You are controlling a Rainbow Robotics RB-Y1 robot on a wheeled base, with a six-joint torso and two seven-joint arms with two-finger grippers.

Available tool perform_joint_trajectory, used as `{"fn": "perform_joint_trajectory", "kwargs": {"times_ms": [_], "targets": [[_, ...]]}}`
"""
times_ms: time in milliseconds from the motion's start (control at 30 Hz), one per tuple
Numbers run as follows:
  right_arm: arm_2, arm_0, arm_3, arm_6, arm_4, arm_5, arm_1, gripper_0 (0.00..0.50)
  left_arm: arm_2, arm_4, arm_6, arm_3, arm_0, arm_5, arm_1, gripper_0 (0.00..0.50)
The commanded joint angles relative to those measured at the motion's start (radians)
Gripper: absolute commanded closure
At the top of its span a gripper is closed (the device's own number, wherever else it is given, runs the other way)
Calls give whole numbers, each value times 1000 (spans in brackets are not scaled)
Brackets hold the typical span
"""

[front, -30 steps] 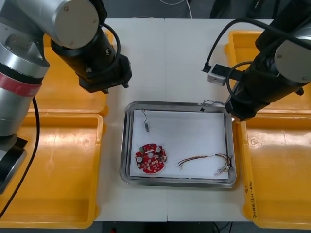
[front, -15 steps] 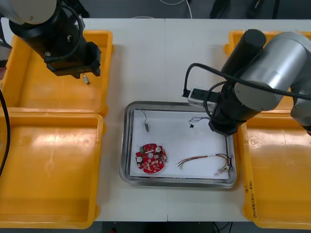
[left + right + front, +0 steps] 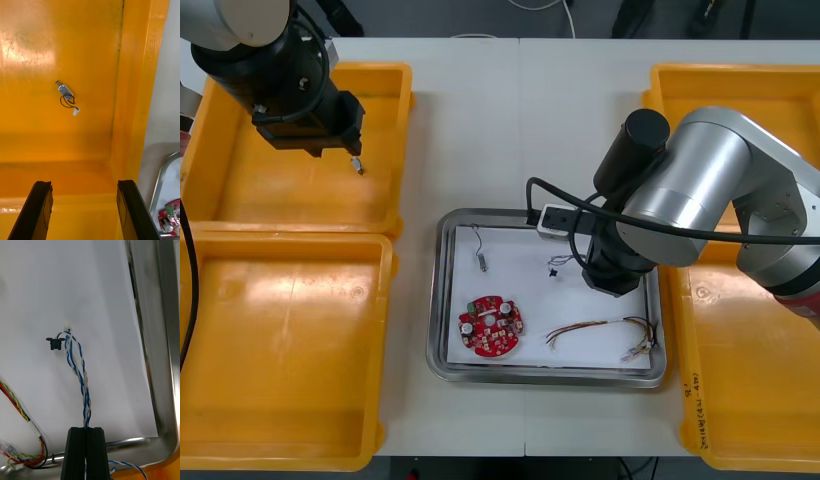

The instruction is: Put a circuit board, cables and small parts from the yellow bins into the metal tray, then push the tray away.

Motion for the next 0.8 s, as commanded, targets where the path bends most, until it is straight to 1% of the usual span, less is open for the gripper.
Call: {"fn": "perform_joint_trajectory", "kwargs": {"times_ms": [33,200,467,633,800], "targets": [[34,-16,17,5,14,-46,20,500,35,-12,-29,36,-58,-64,36,0],[39,7,33,10,31,-105,25,500,35,-20,-52,88,-60,-126,36,0],[39,38,33,11,86,-124,18,500,23,-21,-75,162,-61,-219,36,0],[39,69,33,5,92,-165,0,500,-21,-41,-78,190,-61,-282,34,0],[39,89,34,5,95,-194,-6,500,-26,-46,-85,214,-61,-305,28,0]]}}
